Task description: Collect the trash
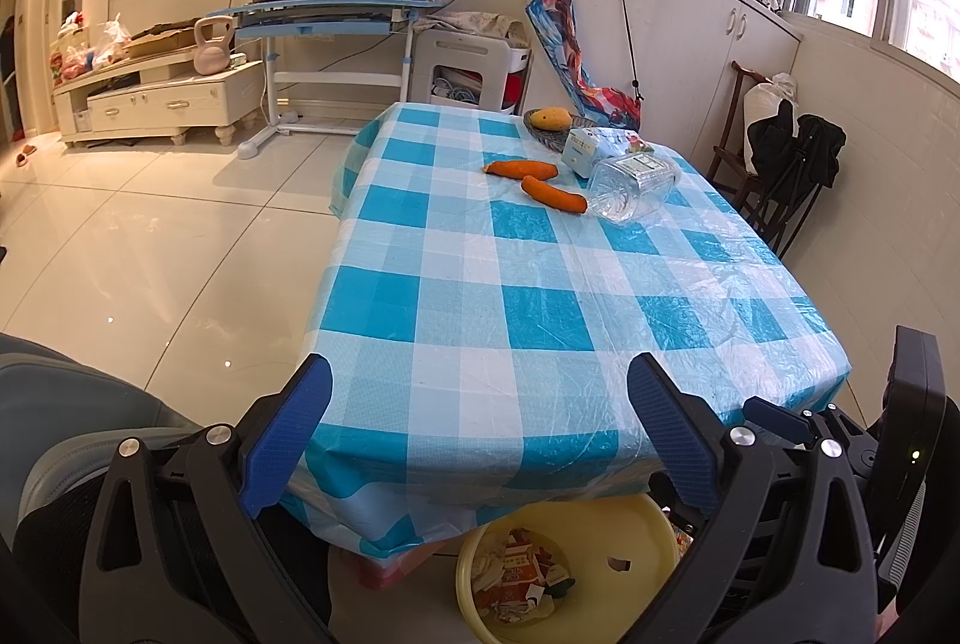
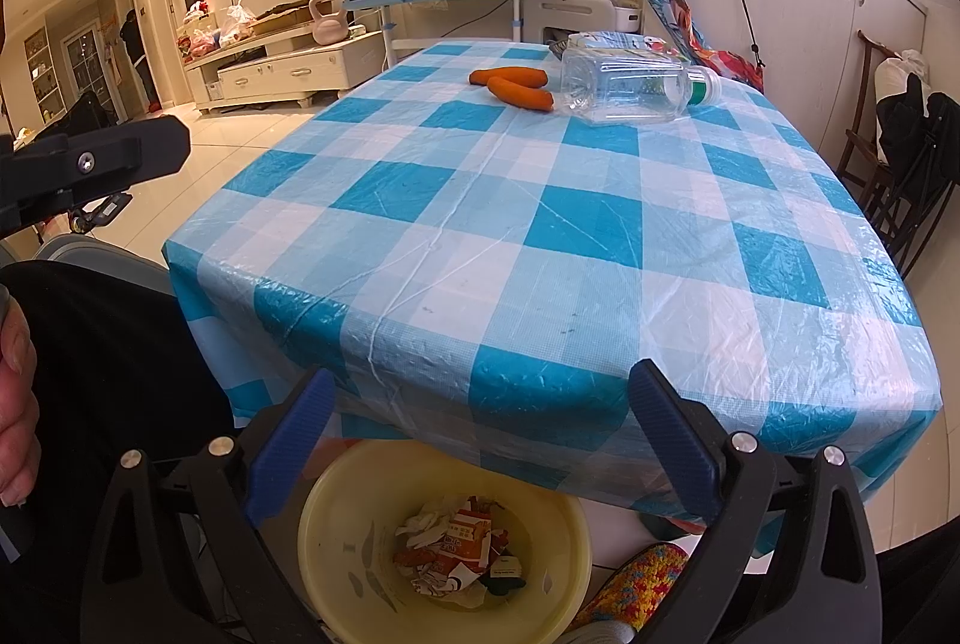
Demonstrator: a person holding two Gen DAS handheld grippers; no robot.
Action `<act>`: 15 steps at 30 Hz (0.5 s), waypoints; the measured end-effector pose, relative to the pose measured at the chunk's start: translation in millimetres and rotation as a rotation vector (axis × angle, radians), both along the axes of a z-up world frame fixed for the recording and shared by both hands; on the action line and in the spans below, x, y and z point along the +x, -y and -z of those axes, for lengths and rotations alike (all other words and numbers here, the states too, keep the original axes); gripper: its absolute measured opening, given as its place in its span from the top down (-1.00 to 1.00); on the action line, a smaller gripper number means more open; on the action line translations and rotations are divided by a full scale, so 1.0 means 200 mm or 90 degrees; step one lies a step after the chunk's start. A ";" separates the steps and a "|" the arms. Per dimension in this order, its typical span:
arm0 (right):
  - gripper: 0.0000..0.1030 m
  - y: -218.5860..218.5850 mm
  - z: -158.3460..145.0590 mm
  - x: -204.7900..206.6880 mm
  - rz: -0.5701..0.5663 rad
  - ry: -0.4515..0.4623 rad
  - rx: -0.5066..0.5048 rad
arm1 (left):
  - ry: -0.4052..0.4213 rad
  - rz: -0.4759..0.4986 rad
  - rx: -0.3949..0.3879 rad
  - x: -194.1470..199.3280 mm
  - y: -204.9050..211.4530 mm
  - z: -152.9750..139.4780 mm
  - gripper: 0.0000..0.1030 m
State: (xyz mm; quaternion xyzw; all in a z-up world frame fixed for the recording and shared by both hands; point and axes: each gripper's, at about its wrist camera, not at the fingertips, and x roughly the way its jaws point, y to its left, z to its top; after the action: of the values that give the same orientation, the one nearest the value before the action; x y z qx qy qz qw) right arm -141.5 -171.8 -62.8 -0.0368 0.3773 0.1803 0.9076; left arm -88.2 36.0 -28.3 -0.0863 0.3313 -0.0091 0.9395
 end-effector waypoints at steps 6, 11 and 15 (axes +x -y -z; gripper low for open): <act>-0.85 0.00 0.00 0.00 0.000 0.000 -0.001 | 0.000 0.000 0.000 0.00 0.00 0.00 -0.85; -0.85 0.00 0.00 0.00 -0.001 0.000 -0.002 | -0.001 0.000 -0.001 0.00 0.00 0.01 -0.85; -0.85 0.00 0.00 0.00 0.000 0.000 -0.002 | -0.001 0.001 -0.002 0.00 0.00 0.01 -0.85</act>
State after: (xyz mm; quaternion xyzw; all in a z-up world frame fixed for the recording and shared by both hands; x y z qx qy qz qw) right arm -141.8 -170.9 -63.1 -0.0386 0.3773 0.1799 0.9076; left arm -89.1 35.1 -30.6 -0.0875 0.3323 -0.0101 0.9390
